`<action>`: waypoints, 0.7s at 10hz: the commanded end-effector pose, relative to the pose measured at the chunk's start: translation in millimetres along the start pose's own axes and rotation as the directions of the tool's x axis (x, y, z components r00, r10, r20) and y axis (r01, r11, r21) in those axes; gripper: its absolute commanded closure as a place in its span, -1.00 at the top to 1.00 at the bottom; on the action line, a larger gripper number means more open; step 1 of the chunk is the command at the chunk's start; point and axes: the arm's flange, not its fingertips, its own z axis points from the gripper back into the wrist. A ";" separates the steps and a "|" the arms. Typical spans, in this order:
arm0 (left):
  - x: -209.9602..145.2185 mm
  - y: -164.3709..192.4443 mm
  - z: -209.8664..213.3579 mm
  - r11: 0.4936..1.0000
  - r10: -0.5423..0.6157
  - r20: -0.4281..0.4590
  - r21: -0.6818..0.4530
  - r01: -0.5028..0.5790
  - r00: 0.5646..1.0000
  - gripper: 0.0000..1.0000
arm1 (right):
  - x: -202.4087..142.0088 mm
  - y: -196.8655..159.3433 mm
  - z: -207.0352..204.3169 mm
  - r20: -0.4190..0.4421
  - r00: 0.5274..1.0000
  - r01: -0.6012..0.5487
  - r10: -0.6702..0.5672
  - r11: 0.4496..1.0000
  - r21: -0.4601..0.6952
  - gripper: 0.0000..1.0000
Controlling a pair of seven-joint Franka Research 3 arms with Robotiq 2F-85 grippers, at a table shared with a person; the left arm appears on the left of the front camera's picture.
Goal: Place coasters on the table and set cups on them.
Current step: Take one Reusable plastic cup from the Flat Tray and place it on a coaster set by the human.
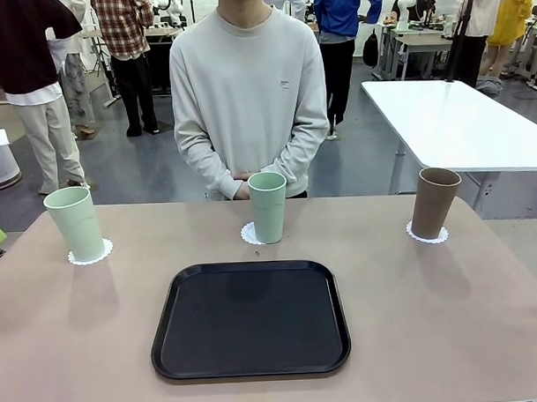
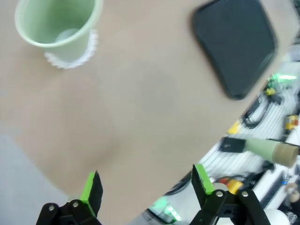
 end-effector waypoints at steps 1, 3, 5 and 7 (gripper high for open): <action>-10.3 30.7 4.5 0.954 0.096 0.155 -0.295 -0.047 0.983 1.00 | 0.1 0.2 -0.2 0.002 1.000 -0.006 0.006 1.000 0.011 1.00; -36.8 49.3 4.1 0.894 0.145 0.253 -0.448 -0.017 0.956 1.00 | 0.1 0.2 -0.2 0.002 1.000 -0.006 0.006 1.000 0.011 1.00; -65.1 84.5 5.8 0.799 0.193 0.331 -0.600 0.048 0.924 1.00 | 0.1 0.2 -0.2 0.002 1.000 -0.006 0.006 1.000 0.011 1.00; -84.8 119.4 -1.0 0.734 0.226 0.309 -0.678 0.047 0.924 1.00 | 0.1 0.2 -0.2 0.002 1.000 -0.006 0.006 1.000 0.011 1.00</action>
